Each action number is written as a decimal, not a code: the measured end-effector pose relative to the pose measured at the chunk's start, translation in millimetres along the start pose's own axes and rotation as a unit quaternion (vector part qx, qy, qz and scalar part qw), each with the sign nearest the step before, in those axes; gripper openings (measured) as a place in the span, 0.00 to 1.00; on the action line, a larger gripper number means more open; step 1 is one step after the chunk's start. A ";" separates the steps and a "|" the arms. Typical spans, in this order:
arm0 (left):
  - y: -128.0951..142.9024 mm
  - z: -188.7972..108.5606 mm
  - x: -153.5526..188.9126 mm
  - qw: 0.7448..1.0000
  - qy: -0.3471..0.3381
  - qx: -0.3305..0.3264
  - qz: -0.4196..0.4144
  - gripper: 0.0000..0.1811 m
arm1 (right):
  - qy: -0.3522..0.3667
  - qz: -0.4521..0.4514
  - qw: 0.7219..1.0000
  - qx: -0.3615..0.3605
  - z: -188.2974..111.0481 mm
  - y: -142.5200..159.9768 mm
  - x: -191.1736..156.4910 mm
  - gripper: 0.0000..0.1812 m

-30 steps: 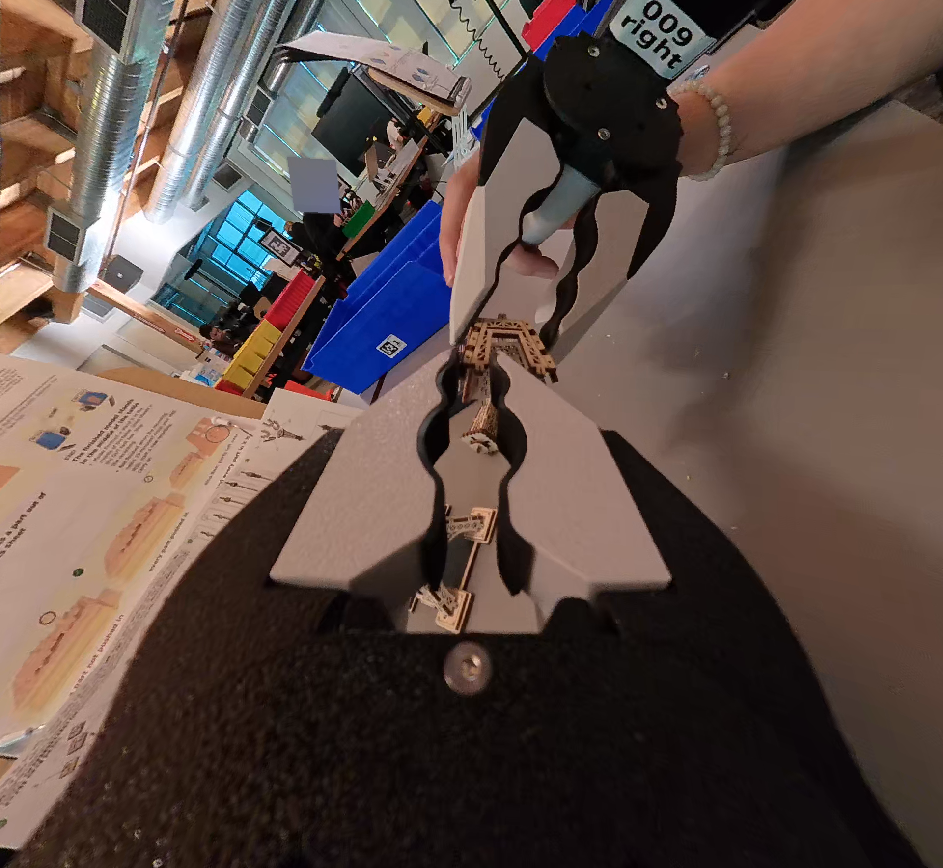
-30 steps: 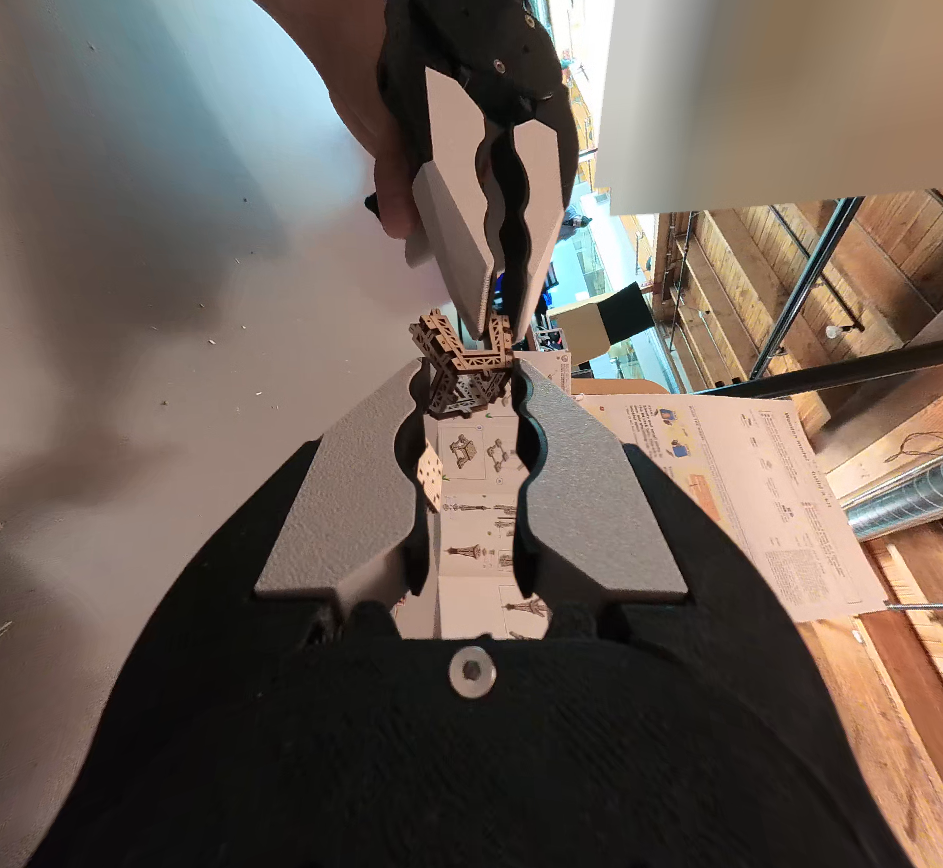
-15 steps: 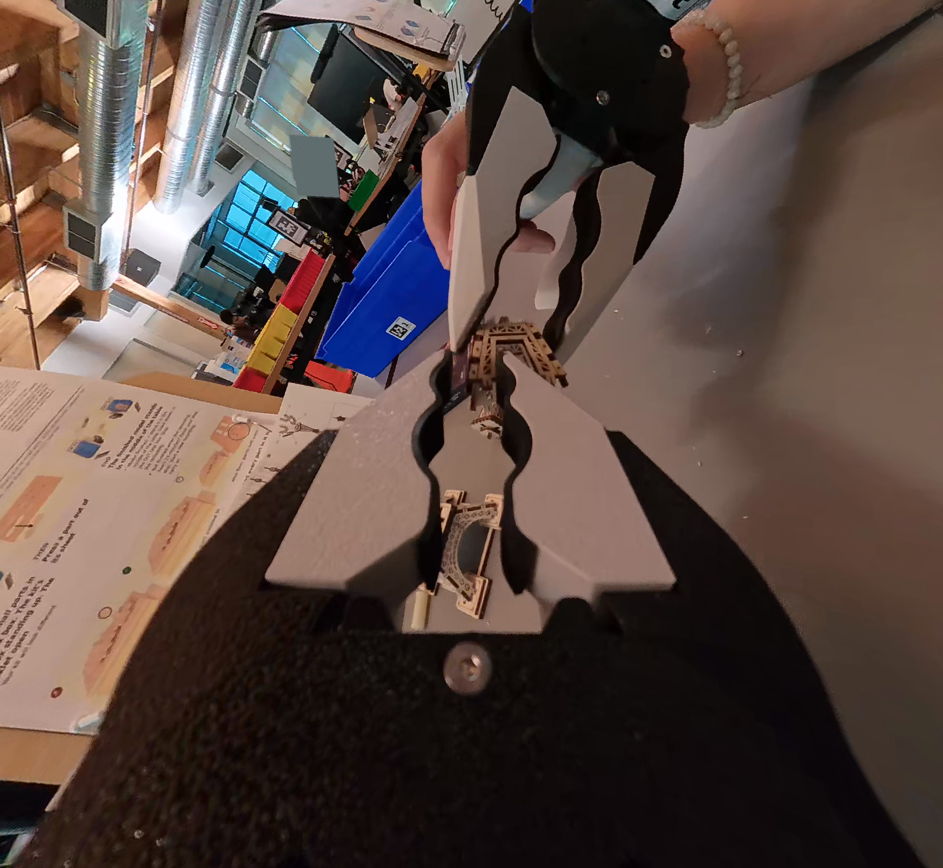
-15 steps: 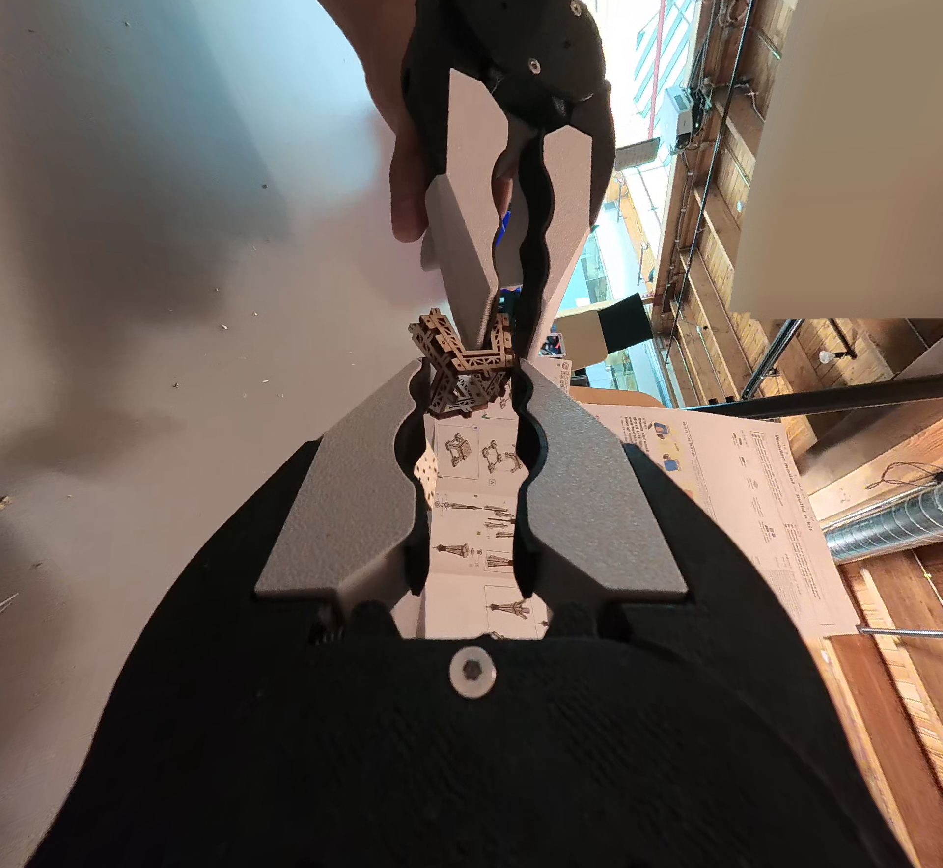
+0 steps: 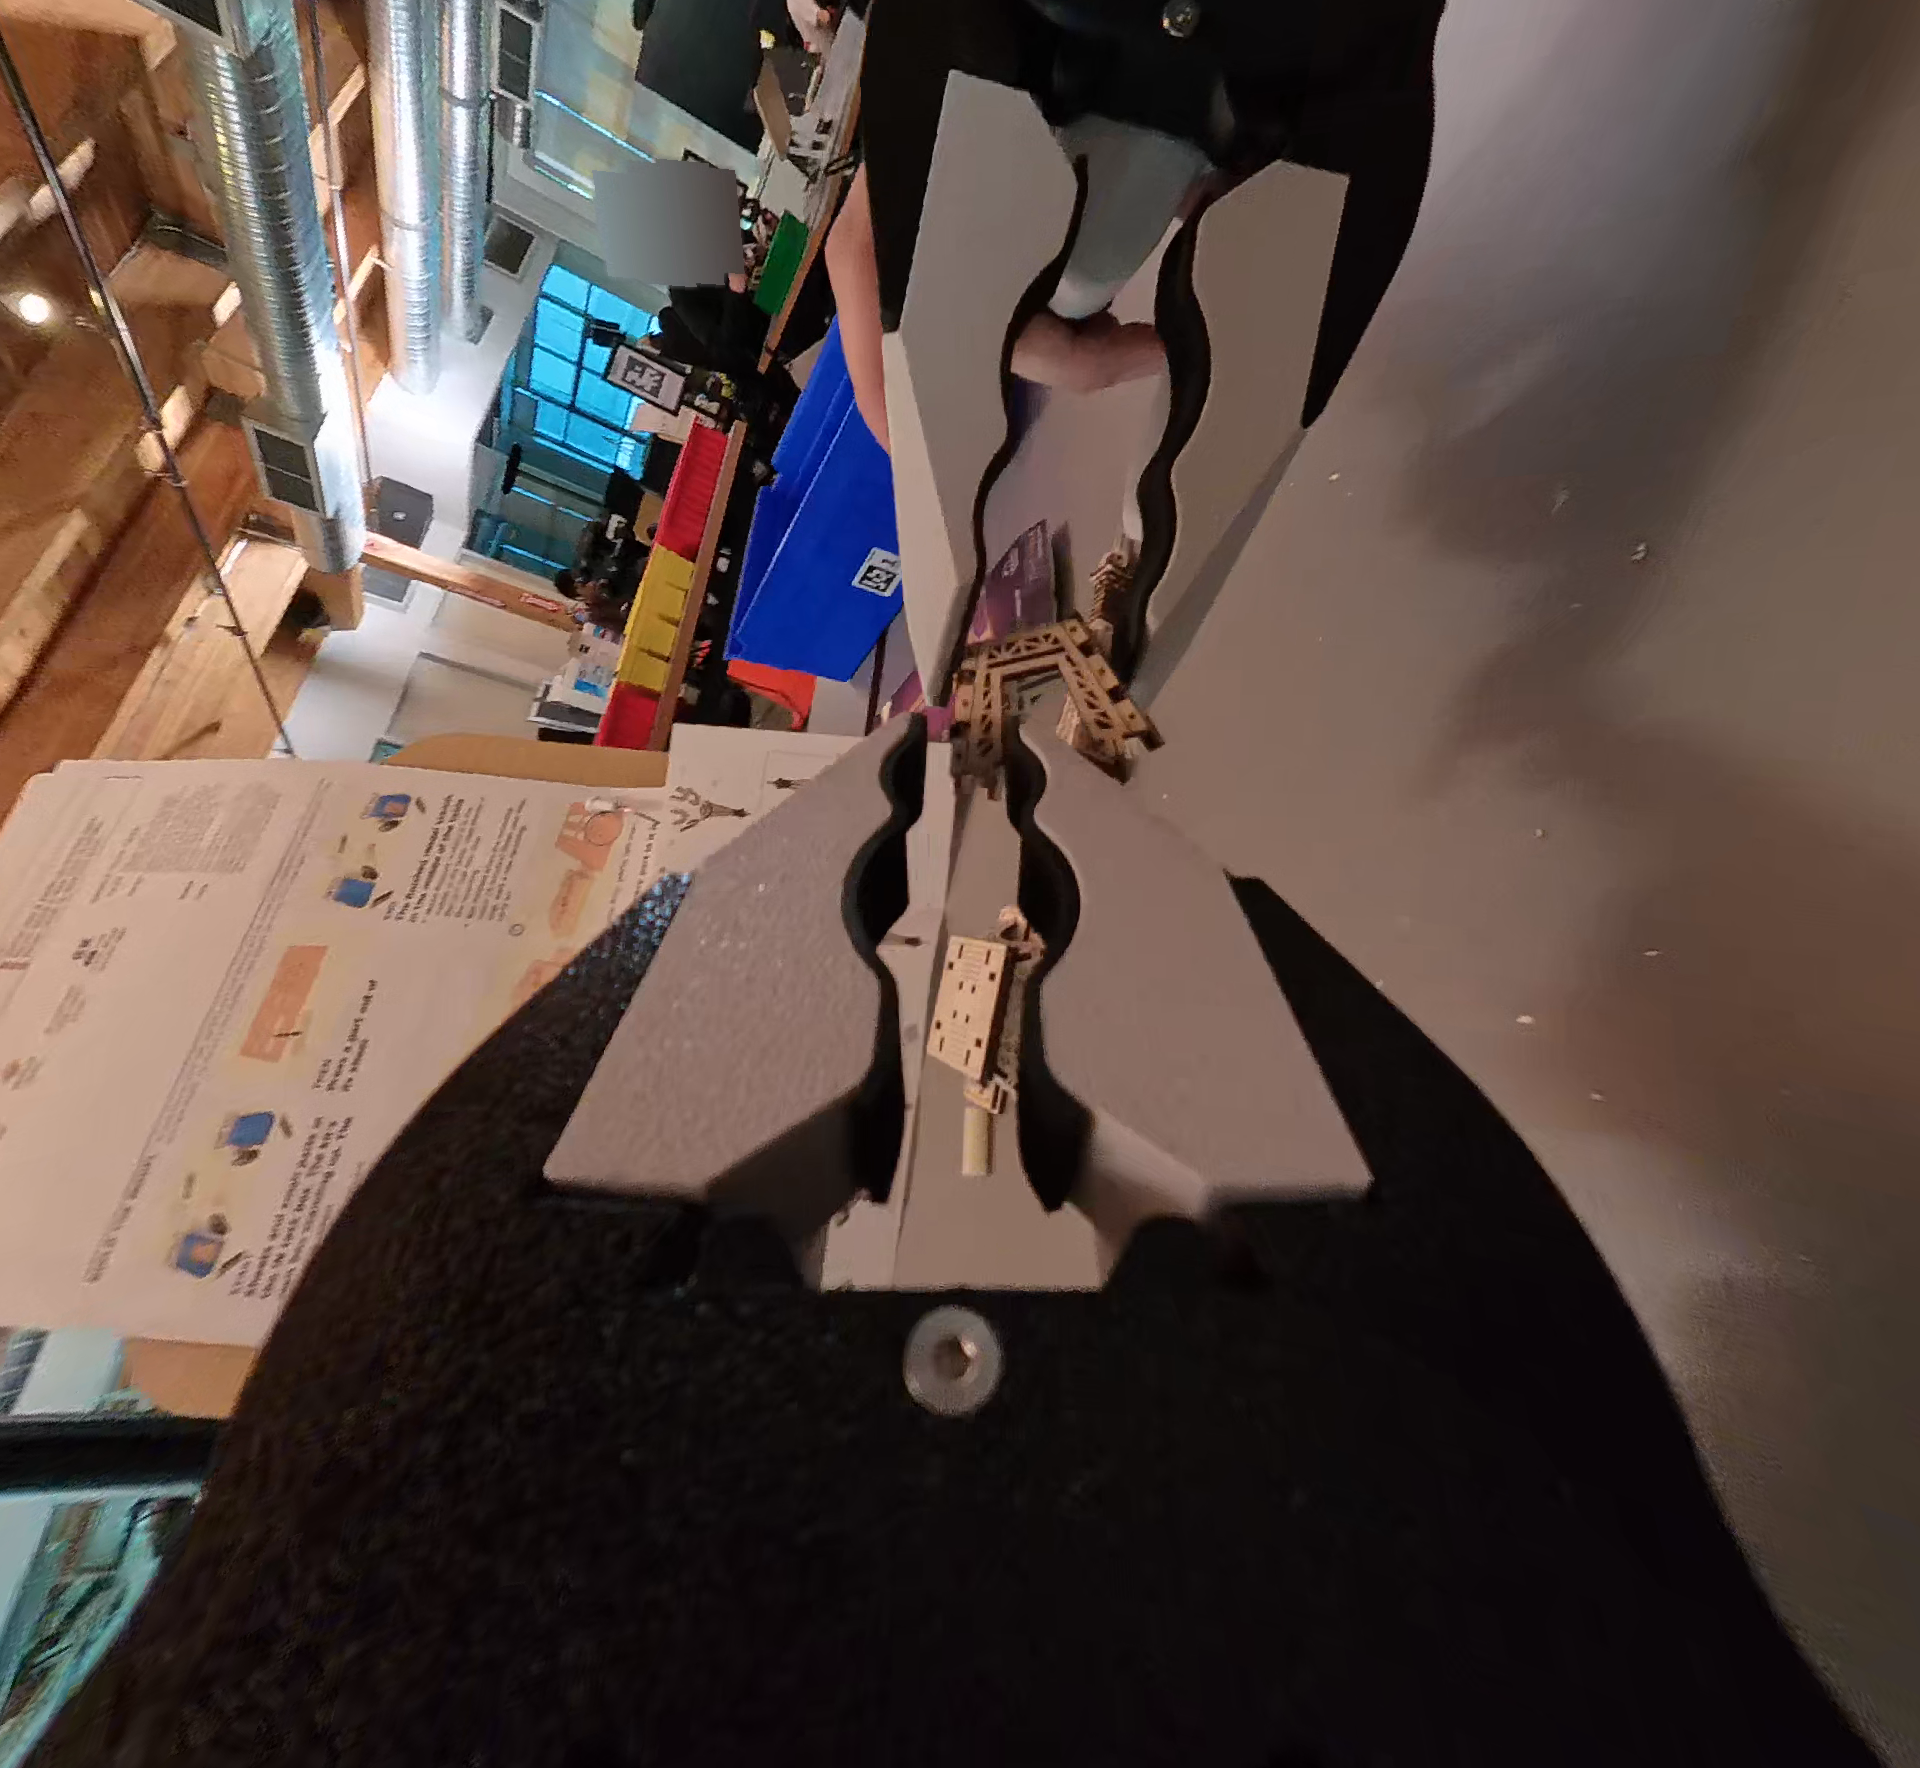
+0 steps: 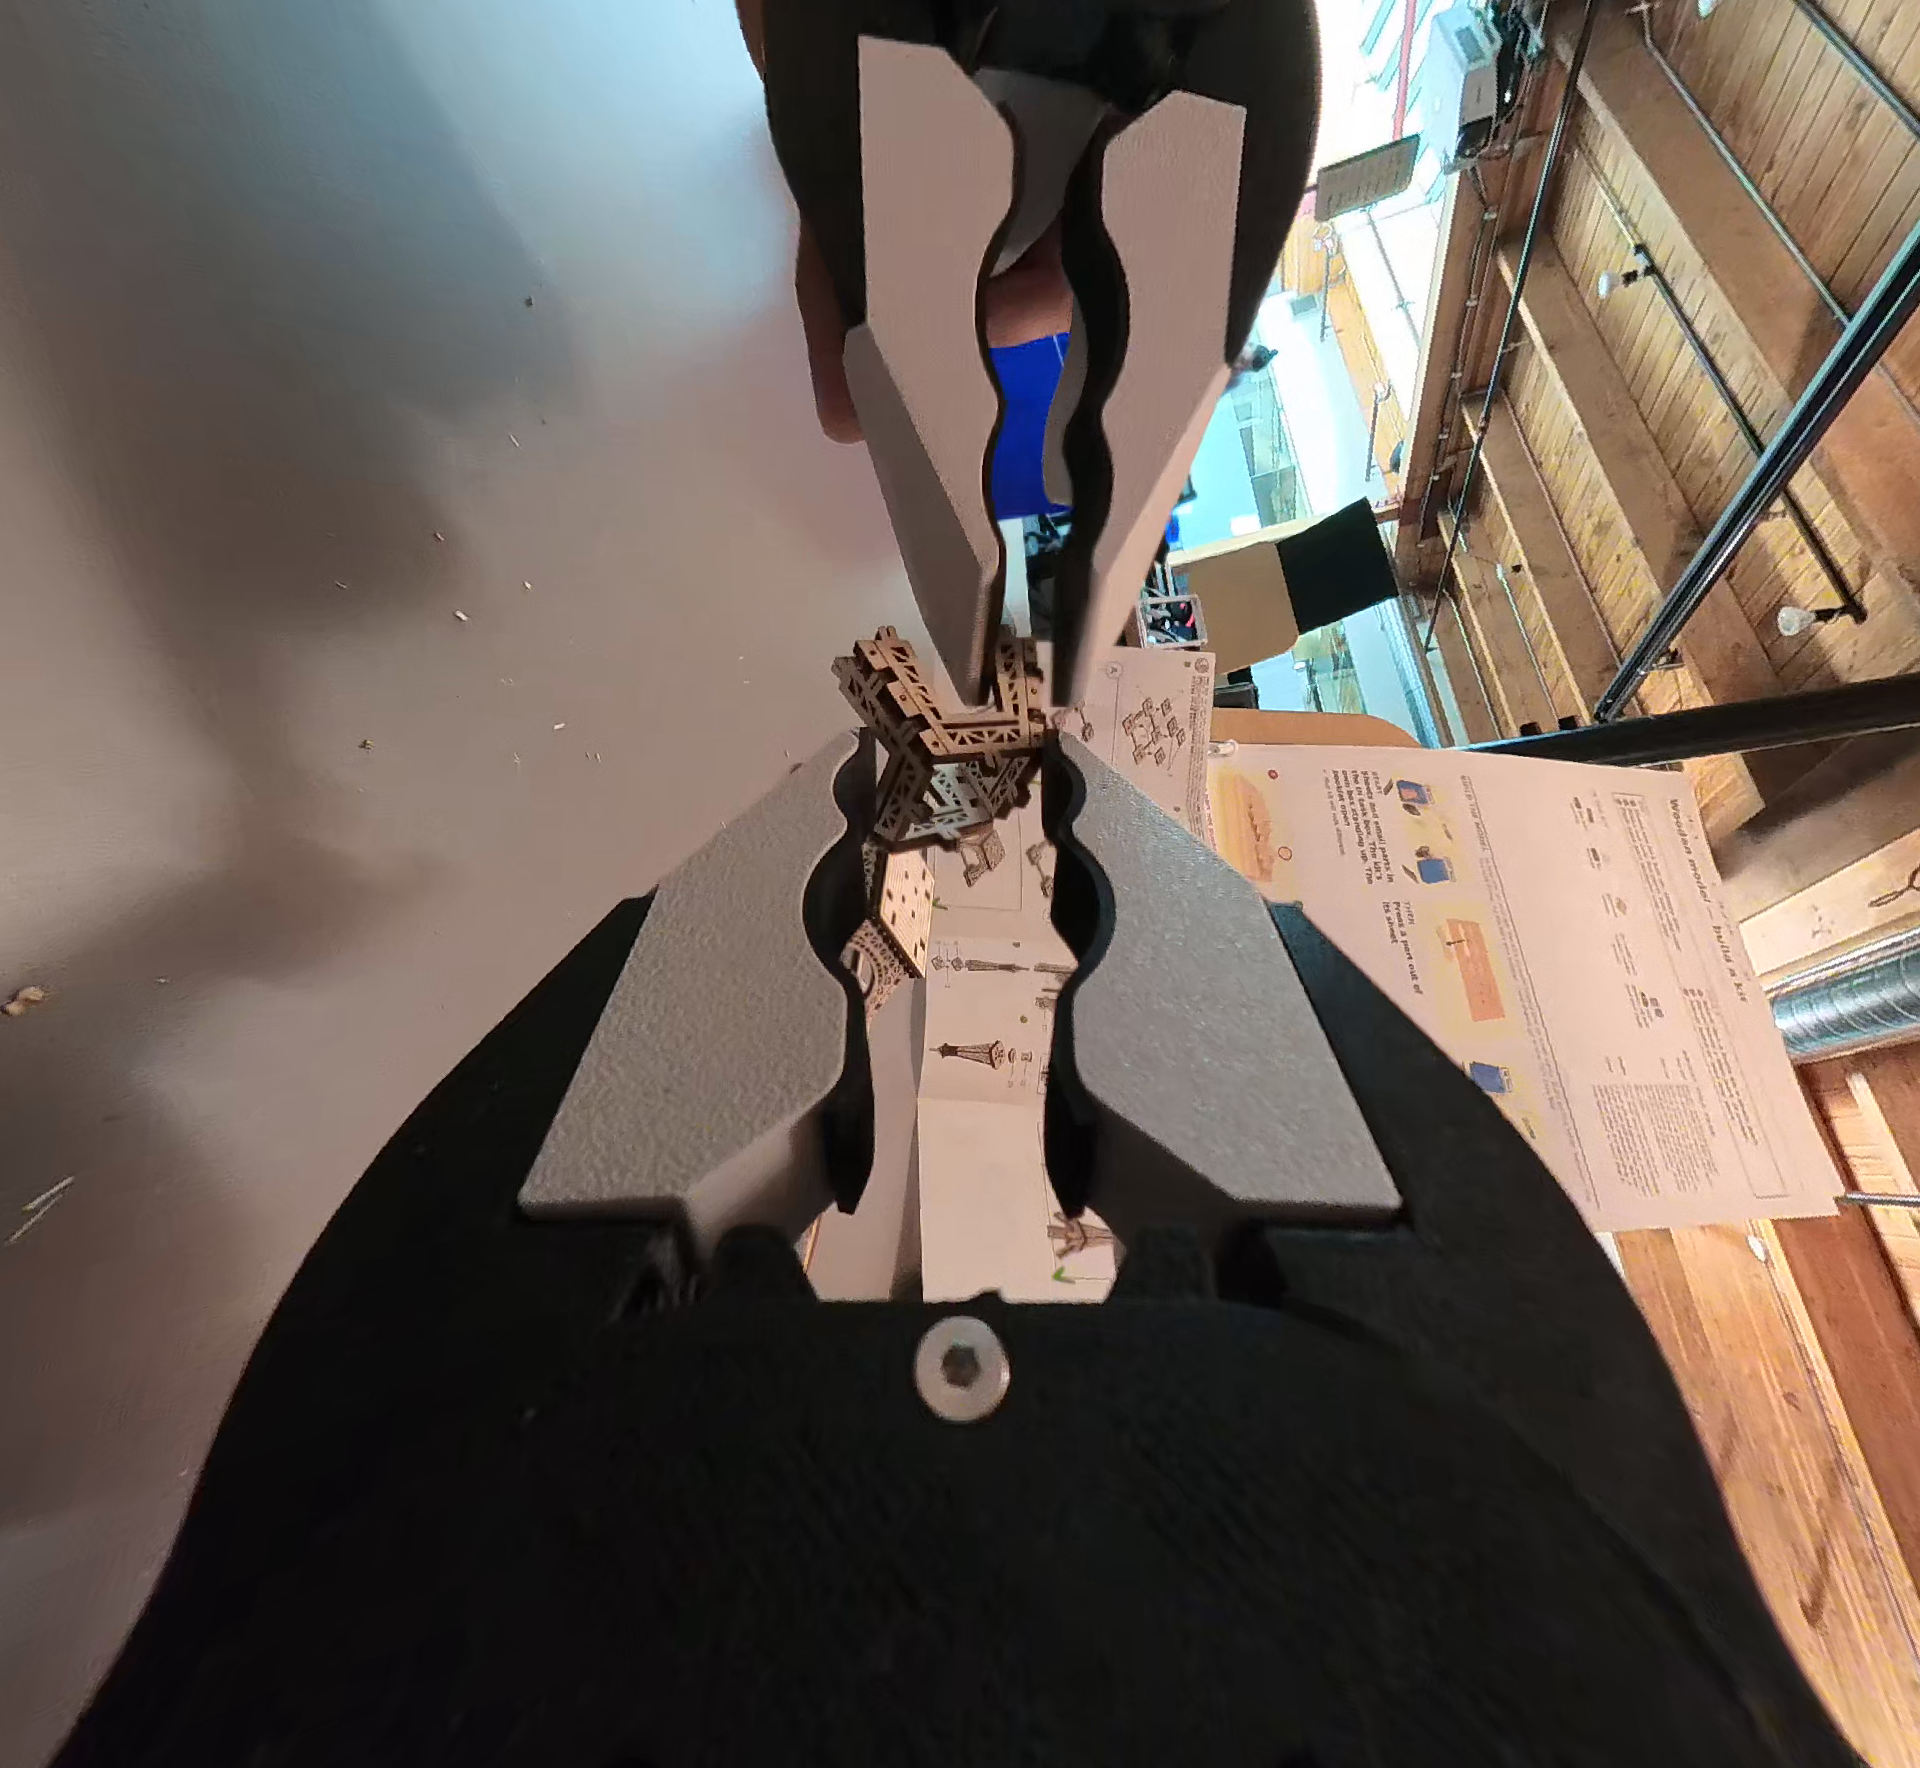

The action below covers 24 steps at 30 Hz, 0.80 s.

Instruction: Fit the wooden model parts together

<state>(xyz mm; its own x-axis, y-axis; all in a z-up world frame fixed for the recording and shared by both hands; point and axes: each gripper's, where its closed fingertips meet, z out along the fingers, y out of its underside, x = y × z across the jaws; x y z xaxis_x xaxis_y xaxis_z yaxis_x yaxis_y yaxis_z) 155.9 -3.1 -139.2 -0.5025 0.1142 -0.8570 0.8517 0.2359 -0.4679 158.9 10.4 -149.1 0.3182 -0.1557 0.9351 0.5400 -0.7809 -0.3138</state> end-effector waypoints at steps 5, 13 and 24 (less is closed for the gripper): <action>2.4 3.3 4.4 1.000 0.009 -0.021 0.013 0.04 | -0.009 0.004 1.000 -0.014 1.9 3.6 -3.3 0.16; 7.3 6.2 5.3 0.999 0.015 -0.044 0.012 0.04 | -0.022 0.041 0.999 -0.003 1.7 5.5 -5.9 0.16; 13.0 6.9 9.6 0.997 0.037 -0.060 -0.010 0.04 | -0.039 0.073 0.996 0.017 2.5 4.2 -10.7 0.16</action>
<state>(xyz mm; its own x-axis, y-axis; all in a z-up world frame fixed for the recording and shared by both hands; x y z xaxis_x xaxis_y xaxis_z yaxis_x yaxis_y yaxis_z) 163.1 -5.6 -155.0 -0.5324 0.1780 -0.8276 0.8197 0.3526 -0.4515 159.6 10.3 -160.9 0.4537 -0.2183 0.8640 0.5089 -0.7324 -0.4524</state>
